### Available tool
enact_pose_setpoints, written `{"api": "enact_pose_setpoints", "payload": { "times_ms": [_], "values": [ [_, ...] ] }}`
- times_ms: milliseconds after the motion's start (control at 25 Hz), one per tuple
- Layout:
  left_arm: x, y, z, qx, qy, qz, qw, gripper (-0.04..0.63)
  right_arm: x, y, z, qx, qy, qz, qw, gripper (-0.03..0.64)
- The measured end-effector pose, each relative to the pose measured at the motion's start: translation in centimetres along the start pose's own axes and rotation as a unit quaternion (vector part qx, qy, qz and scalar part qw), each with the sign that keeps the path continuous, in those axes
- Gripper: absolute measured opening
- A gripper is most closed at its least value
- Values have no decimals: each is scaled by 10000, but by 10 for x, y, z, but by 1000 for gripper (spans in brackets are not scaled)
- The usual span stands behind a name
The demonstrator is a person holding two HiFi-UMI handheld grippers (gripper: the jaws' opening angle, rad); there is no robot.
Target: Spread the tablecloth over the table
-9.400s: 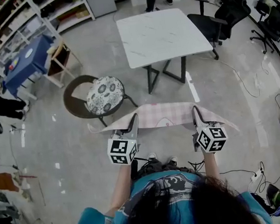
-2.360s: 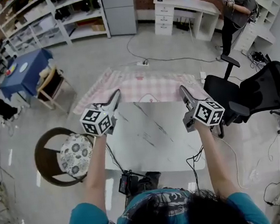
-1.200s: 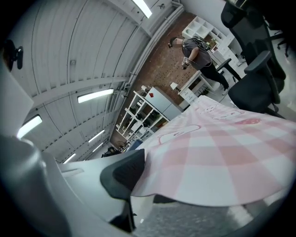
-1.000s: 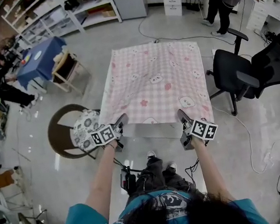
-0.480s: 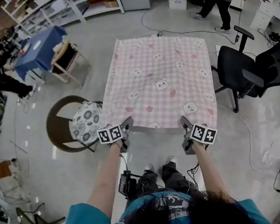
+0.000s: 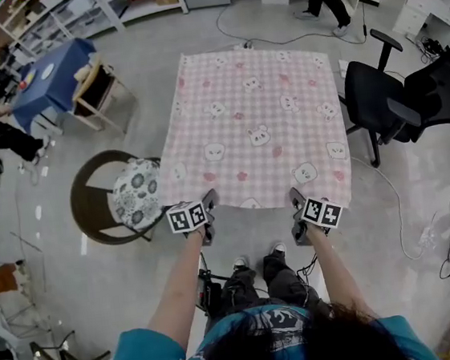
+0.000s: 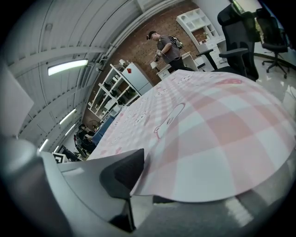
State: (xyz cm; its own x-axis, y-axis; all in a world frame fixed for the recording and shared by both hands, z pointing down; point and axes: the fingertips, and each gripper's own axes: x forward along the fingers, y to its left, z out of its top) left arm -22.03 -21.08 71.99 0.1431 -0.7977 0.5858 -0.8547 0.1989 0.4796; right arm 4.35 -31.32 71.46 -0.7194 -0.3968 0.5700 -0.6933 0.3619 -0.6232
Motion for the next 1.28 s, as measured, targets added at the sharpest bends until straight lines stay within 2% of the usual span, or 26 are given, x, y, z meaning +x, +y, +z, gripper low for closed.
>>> {"api": "enact_pose_setpoints", "payload": {
  "times_ms": [240,440,560,720,840,960,1200,1280],
  "values": [
    [6,17,-17,-448,-73,311,9985,126,7,-9,-9,9,-8,-166,9999,67],
    [8,15,-19,-603,-141,324,9976,164,0,-26,-11,228,-112,-541,9982,168],
    [3,7,-23,-516,-37,56,9986,224,-11,-32,-19,381,-120,-612,9973,195],
    [-10,-6,-21,-302,-6,-212,9993,222,-28,-31,-19,546,-323,-477,9968,195],
    [-24,-17,-10,-245,-120,-357,9990,221,-41,-21,-15,313,-371,-391,9981,193],
    [-36,-26,1,-148,-308,-386,9987,224,-52,-12,-14,60,-399,-297,9987,193],
    [-59,-52,26,163,-731,-243,9969,239,-71,-4,-11,-113,-411,-43,9991,187],
    [-68,-63,30,286,-881,-224,9955,224,-80,-4,-9,-217,-466,12,9987,178]
  ]
}}
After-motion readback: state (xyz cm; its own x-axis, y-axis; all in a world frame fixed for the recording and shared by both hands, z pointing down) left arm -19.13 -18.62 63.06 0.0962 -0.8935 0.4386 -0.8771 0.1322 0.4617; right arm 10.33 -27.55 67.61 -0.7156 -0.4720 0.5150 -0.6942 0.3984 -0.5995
